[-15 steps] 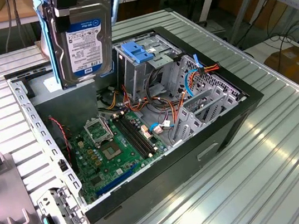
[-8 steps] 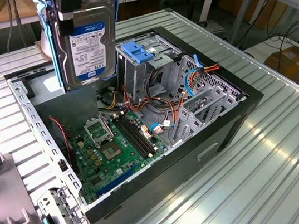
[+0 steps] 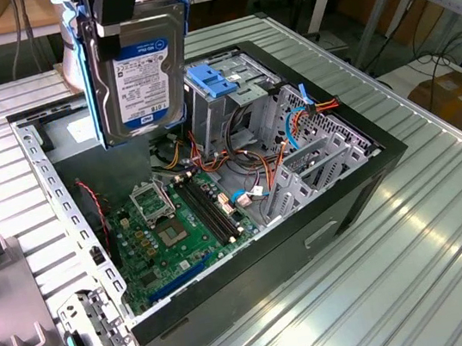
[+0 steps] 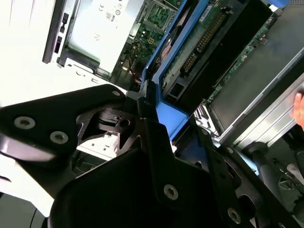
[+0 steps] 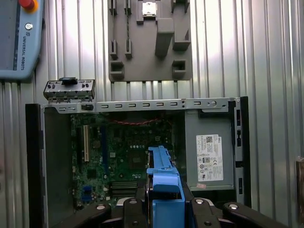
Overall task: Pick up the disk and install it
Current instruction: 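Insert the disk into the insertion slot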
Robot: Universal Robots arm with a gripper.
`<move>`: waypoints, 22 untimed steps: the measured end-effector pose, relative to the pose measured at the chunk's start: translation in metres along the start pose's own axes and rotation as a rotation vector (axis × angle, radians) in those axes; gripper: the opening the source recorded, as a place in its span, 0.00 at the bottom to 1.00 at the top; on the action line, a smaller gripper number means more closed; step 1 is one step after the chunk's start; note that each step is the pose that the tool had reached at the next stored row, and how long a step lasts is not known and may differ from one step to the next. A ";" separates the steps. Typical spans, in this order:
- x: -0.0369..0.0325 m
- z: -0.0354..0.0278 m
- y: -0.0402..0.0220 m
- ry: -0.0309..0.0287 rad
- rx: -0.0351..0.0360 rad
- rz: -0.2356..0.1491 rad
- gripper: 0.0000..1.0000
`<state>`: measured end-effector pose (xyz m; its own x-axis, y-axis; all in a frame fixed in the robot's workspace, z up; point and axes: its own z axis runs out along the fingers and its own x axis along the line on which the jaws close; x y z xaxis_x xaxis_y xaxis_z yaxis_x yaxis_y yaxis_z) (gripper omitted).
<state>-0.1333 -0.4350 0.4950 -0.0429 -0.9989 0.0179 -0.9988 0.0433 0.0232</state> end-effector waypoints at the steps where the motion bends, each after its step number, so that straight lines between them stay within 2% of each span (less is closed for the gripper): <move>1: 0.0012 0.0001 -0.0006 -0.0002 0.0001 0.000 0.37; 7: 0.0054 0.0002 -0.0052 -0.0001 0.0001 0.000 0.37; 12: 0.0071 0.0000 -0.0151 0.0000 0.0000 0.000 0.37; 15: 0.0076 -0.0002 -0.0231 0.0000 0.0000 0.000 0.37; 22: 0.0093 -0.0003 -0.0341 0.0000 0.0000 0.000 0.37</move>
<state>-0.0997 -0.4457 0.4947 -0.0430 -0.9989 0.0179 -0.9988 0.0434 0.0231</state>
